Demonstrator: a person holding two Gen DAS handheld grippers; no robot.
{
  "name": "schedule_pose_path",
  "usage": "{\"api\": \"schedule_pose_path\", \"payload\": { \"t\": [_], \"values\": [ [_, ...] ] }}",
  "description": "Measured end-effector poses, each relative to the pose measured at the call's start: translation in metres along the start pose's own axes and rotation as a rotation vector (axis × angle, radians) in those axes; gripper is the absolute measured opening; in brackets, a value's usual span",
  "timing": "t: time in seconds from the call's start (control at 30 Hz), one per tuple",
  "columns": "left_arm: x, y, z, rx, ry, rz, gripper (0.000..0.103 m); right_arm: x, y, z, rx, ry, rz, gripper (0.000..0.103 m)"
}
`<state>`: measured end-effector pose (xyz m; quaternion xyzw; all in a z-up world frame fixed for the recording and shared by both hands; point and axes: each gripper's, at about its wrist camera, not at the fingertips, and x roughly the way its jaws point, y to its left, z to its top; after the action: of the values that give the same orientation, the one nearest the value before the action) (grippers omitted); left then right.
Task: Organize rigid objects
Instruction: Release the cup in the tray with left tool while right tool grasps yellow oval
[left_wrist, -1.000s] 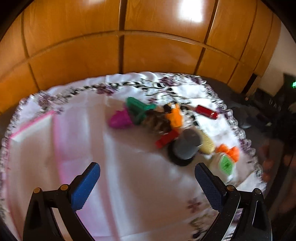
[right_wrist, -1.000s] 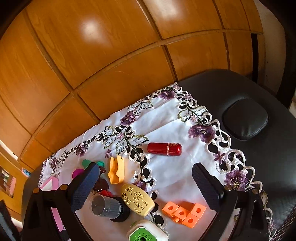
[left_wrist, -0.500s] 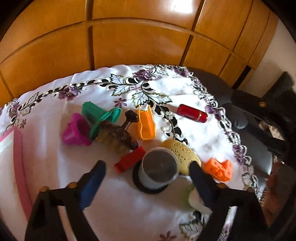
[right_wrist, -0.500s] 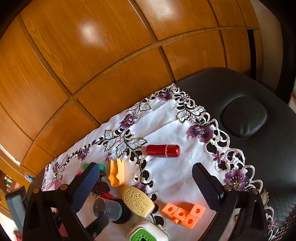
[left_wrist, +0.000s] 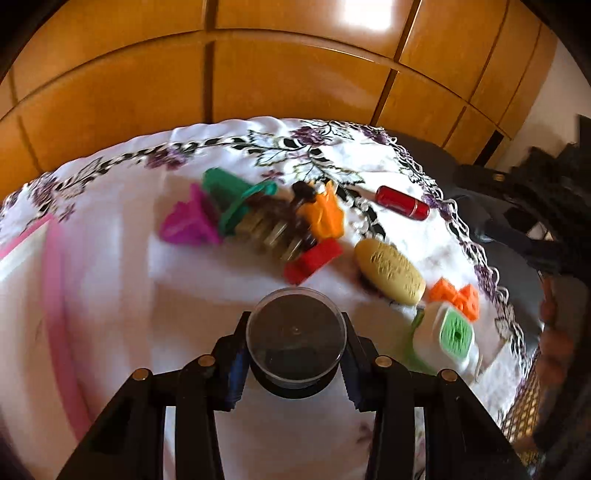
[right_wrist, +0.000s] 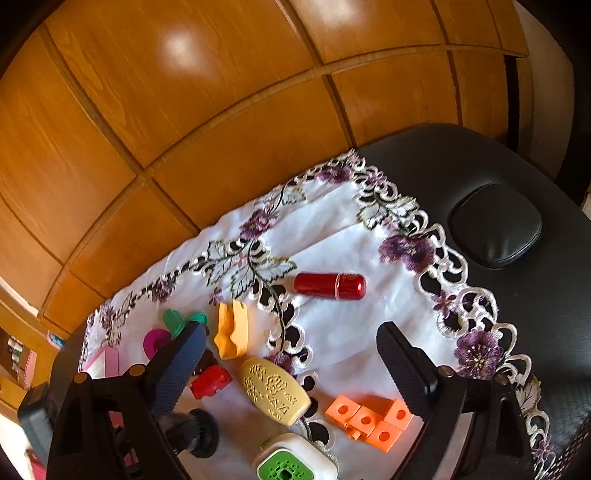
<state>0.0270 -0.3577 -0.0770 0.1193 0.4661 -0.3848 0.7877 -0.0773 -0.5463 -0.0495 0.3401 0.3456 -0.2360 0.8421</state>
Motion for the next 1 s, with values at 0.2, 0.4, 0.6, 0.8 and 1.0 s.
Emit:
{"api": "schedule_pose_path", "payload": {
  "t": [0.2, 0.4, 0.6, 0.8, 1.0],
  "values": [
    [-0.029, 0.017, -0.029, -0.016, -0.017, 0.011, 0.043, 0.021, 0.020, -0.008, -0.108, 0.108, 0.003, 0.090],
    [-0.063, 0.041, -0.042, -0.026, -0.058, -0.026, 0.043, 0.043, 0.039, -0.021, -0.243, 0.205, -0.057, 0.090],
    [-0.104, 0.086, -0.043, -0.084, -0.137, -0.007, 0.043, 0.061, 0.051, -0.036, -0.352, 0.279, -0.136, 0.074],
    [-0.128, 0.160, -0.046, -0.204, -0.166, 0.082, 0.043, 0.077, 0.054, -0.049, -0.424, 0.348, -0.213, 0.043],
    [-0.131, 0.235, -0.043, -0.293, -0.153, 0.193, 0.043, 0.076, 0.054, -0.050, -0.424, 0.348, -0.222, 0.043]
  ]
}}
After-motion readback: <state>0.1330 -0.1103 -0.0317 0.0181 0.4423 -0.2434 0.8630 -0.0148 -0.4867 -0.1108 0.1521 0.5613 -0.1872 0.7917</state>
